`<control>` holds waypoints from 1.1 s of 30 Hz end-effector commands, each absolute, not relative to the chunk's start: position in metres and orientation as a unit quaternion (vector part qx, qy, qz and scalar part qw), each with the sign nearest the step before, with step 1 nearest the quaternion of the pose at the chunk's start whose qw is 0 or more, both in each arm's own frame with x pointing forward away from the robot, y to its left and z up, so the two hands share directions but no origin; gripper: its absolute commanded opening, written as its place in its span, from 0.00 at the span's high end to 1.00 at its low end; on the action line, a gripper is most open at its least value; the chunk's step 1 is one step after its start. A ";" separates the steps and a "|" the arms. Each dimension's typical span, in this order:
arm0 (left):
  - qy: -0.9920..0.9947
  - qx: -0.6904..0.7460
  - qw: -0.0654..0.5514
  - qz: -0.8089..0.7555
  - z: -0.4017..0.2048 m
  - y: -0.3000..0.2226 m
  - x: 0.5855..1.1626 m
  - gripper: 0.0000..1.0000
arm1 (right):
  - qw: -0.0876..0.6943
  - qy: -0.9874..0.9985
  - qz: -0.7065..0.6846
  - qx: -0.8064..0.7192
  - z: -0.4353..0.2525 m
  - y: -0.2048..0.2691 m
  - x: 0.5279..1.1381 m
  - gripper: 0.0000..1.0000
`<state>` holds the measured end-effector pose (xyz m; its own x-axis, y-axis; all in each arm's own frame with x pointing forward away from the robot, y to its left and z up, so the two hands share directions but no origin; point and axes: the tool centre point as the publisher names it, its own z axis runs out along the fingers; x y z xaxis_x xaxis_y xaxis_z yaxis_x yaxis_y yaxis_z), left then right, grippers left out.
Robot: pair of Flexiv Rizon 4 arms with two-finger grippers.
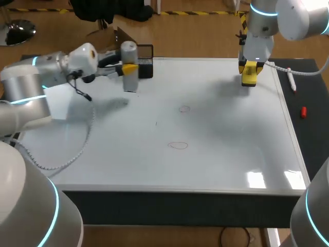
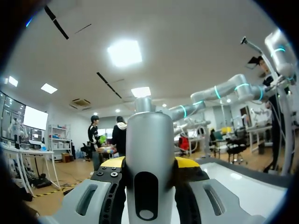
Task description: Pick up the inspection probe, press it on each red-marked spot on the whiteboard one by one, put down the probe, pick up the eraser, and wipe off all the red marks.
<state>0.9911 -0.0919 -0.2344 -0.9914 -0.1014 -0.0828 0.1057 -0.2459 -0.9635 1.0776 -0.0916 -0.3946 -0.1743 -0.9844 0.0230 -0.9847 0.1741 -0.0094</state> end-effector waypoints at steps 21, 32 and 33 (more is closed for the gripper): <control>0.608 -0.065 0.132 -0.780 -0.235 0.009 1.008 1.00 | 0.007 -0.766 0.012 0.643 -0.394 -0.092 1.078 1.00; 0.602 -0.064 0.117 -0.787 -0.231 0.023 1.007 1.00 | 0.007 -0.766 0.012 0.643 -0.394 -0.092 1.078 1.00; 0.602 -0.064 0.117 -0.787 -0.231 0.023 1.007 1.00 | 0.007 -0.766 0.012 0.643 -0.394 -0.092 1.078 1.00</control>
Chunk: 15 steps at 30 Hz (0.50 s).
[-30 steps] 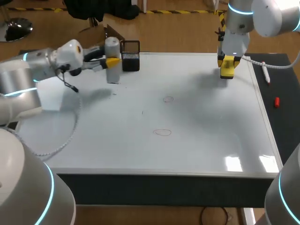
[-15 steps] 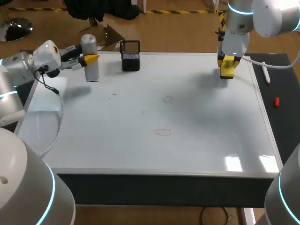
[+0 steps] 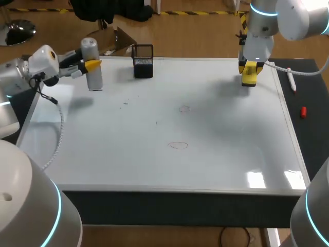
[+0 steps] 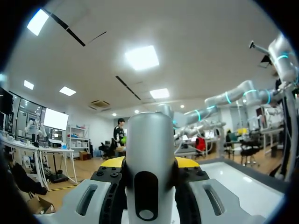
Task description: Pick up the inspection probe, press it on each red-marked spot on the whiteboard one by one, put down the probe, pick up the eraser, and wipe off all the red marks.
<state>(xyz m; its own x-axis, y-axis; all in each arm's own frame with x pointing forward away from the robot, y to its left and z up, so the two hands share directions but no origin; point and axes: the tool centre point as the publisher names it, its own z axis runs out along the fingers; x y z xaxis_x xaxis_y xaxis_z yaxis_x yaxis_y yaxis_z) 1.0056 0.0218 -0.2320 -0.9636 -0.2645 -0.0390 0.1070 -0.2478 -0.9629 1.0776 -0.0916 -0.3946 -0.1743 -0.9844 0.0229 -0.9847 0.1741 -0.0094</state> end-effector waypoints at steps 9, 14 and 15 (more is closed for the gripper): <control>0.602 -0.064 0.117 -0.787 -0.231 0.023 1.007 1.00 | 0.004 -0.760 0.012 0.650 -0.394 -0.088 1.076 1.00; 0.602 -0.064 0.117 -0.787 -0.231 0.023 1.007 1.00 | 0.002 -0.741 0.033 0.671 -0.394 -0.068 1.060 1.00; 0.602 -0.064 0.117 -0.787 -0.231 0.023 1.007 1.00 | -0.001 -0.737 0.036 0.675 -0.393 -0.063 1.056 1.00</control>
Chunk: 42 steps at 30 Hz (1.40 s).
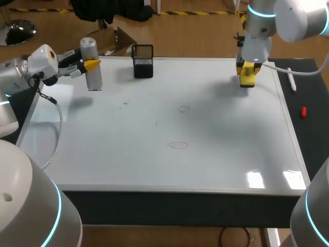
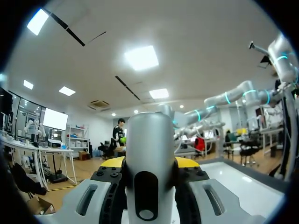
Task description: Pick up the inspection probe, press it on each red-marked spot on the whiteboard one by one, put down the probe, pick up the eraser, and wipe off all the red marks.
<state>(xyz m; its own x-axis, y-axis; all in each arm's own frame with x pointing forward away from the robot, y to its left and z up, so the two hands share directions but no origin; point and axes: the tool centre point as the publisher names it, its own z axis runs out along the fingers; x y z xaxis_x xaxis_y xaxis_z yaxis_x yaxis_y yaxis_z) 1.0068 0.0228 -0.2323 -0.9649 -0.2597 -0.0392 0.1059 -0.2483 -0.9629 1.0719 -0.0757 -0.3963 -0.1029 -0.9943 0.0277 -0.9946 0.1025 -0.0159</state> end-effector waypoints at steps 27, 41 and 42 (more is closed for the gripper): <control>0.602 -0.064 0.117 -0.787 -0.231 0.023 1.007 1.00 | -0.057 -0.570 0.023 0.819 -0.366 0.097 0.913 1.00; 0.602 -0.064 0.117 -0.787 -0.231 0.023 1.007 1.00 | -0.072 -0.524 0.005 0.848 -0.370 0.134 0.895 1.00; 0.602 -0.064 0.117 -0.787 -0.231 0.023 1.007 1.00 | -0.069 -0.520 0.004 0.852 -0.373 0.138 0.896 1.00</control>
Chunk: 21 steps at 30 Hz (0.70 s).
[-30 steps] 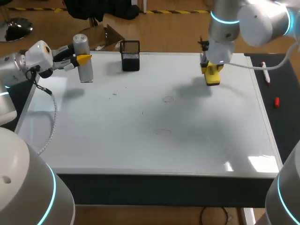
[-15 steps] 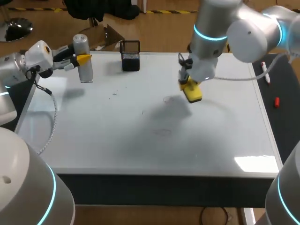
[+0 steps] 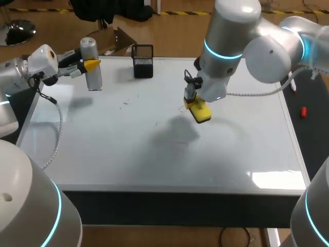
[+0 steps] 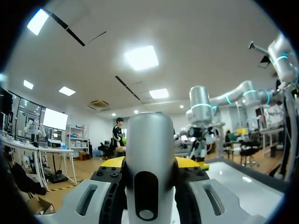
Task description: Pick up the inspection probe, press it on each red-marked spot on the whiteboard one by one, put down the probe, pick up the eraser, and wipe off all the red marks.
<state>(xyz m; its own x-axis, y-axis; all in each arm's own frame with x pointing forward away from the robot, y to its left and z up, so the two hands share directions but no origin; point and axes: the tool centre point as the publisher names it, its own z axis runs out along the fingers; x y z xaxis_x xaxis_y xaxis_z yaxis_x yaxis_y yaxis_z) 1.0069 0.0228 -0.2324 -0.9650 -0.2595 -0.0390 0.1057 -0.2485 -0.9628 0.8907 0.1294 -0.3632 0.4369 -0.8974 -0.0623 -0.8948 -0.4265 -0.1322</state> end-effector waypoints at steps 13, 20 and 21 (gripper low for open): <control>0.602 -0.064 0.117 -0.787 -0.231 0.023 1.007 1.00 | 0.037 0.459 0.025 -0.887 -0.400 0.168 0.924 1.00; 0.602 -0.064 0.117 -0.787 -0.231 0.023 1.007 1.00 | 0.028 0.445 0.027 -0.894 -0.406 0.177 0.932 1.00; 0.602 -0.064 0.117 -0.787 -0.231 0.023 1.007 1.00 | 0.027 0.445 0.028 -0.895 -0.407 0.179 0.932 1.00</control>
<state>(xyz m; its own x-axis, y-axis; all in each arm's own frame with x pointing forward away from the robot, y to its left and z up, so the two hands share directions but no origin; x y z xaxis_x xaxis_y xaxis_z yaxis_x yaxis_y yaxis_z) 1.0069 0.0228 -0.2324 -0.9650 -0.2593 -0.0390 0.1057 -0.2485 -0.9628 0.9251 0.1726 -0.4033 0.6003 -0.7960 -0.0775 -0.7998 -0.5973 -0.0594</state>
